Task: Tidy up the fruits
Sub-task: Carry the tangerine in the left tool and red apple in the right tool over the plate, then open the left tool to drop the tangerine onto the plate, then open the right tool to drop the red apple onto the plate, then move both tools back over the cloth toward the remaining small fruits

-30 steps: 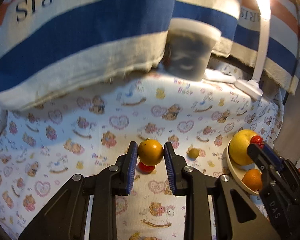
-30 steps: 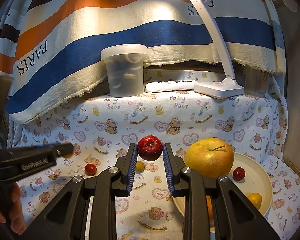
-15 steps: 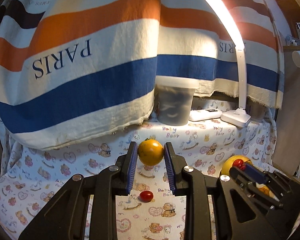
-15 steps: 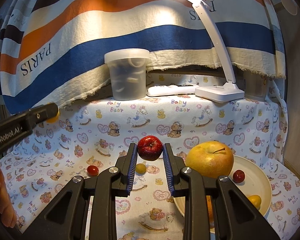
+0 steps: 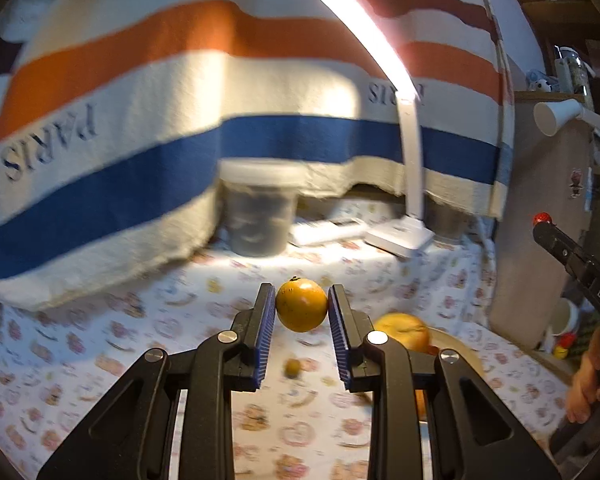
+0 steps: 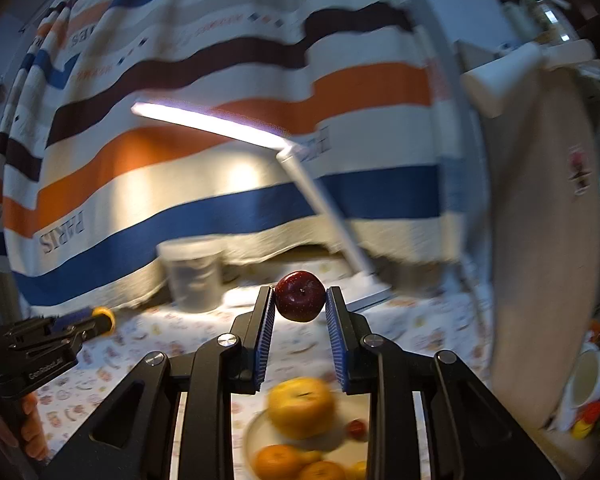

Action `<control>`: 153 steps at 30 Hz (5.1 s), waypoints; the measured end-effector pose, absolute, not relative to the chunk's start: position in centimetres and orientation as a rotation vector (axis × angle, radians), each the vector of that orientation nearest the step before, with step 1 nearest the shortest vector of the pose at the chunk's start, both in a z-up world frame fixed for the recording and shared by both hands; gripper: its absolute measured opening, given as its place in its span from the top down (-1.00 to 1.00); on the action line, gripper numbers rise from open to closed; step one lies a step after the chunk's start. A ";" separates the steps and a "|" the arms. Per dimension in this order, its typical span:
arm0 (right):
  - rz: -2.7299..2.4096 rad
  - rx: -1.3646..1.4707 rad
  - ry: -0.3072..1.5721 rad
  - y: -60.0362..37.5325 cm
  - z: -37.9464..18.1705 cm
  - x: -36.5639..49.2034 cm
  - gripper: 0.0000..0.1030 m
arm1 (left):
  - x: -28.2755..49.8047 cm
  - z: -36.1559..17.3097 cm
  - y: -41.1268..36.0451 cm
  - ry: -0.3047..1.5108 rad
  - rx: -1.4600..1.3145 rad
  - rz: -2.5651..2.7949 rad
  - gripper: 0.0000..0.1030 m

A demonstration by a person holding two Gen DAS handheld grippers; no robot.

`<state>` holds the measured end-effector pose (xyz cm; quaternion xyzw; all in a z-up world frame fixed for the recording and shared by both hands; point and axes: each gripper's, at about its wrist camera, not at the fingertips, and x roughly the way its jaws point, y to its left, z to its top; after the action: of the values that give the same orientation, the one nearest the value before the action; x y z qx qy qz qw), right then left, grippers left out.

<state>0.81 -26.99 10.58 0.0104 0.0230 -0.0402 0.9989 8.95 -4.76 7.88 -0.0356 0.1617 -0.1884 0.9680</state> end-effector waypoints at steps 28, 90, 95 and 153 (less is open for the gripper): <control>-0.107 0.104 0.508 -32.9 4.2 6.8 0.47 | 14.8 -1.6 -15.9 0.799 0.015 -0.522 0.49; -0.162 0.165 0.848 -34.9 -1.8 11.1 0.46 | 13.9 0.8 -13.4 0.583 0.025 -0.407 -0.33; -0.169 0.175 0.834 -35.1 -1.7 10.8 0.44 | 13.8 1.5 -13.2 0.565 0.028 -0.399 -0.33; -0.113 -0.028 0.202 -29.2 5.0 3.7 -0.74 | 9.1 2.6 -0.1 0.196 -0.027 -0.065 -1.00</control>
<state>3.66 -29.16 5.03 -0.0139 0.1006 -0.0563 0.9932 9.07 -0.05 2.57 -0.0137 0.0978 -0.0324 0.9946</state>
